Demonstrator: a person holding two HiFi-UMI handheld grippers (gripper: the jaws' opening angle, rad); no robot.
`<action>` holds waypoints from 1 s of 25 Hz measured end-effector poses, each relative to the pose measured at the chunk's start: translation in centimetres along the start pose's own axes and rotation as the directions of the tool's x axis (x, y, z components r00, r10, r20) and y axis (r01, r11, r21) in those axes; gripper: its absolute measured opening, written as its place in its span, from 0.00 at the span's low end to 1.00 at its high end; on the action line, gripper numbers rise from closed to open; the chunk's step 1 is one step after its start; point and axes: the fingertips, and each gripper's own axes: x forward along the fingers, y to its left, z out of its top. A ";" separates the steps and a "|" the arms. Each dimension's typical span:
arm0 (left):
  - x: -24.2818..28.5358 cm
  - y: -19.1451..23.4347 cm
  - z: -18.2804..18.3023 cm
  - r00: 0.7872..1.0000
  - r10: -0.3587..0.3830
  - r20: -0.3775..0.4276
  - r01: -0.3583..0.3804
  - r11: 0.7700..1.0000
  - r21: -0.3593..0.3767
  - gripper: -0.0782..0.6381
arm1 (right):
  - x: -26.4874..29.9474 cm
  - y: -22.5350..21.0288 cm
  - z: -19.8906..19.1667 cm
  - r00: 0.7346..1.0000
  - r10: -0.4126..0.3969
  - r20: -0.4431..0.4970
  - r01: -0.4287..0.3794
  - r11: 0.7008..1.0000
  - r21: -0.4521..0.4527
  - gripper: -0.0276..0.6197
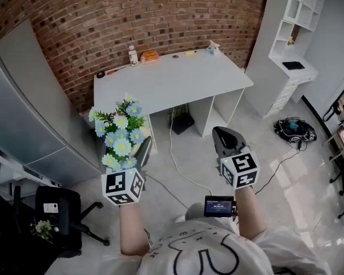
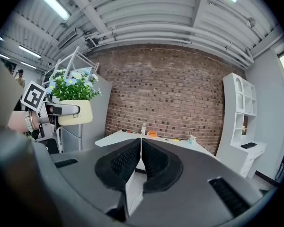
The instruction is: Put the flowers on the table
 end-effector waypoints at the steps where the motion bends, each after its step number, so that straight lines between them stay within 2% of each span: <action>1: 0.1 0.3 -0.1 1.000 0.002 0.000 -0.002 1.000 -0.003 0.88 | 0.3 0.0 -0.1 1.000 0.000 -0.003 0.000 1.000 0.000 0.07; 9: 2.5 1.9 -1.9 1.000 0.002 -0.006 -0.002 1.000 -0.015 0.88 | 3.2 -0.1 -0.9 1.000 0.007 -0.020 -0.007 1.000 -0.012 0.07; 14: 5.2 1.9 -1.8 1.000 -0.011 -0.008 0.011 1.000 0.013 0.88 | 5.6 -0.7 -1.2 0.999 0.030 -0.030 -0.030 1.000 -0.010 0.07; 25: 13.4 3.6 -3.1 0.999 0.024 -0.035 -0.022 0.999 0.032 0.88 | 14.4 -4.9 -1.3 0.997 0.074 -0.015 -0.074 0.997 0.004 0.07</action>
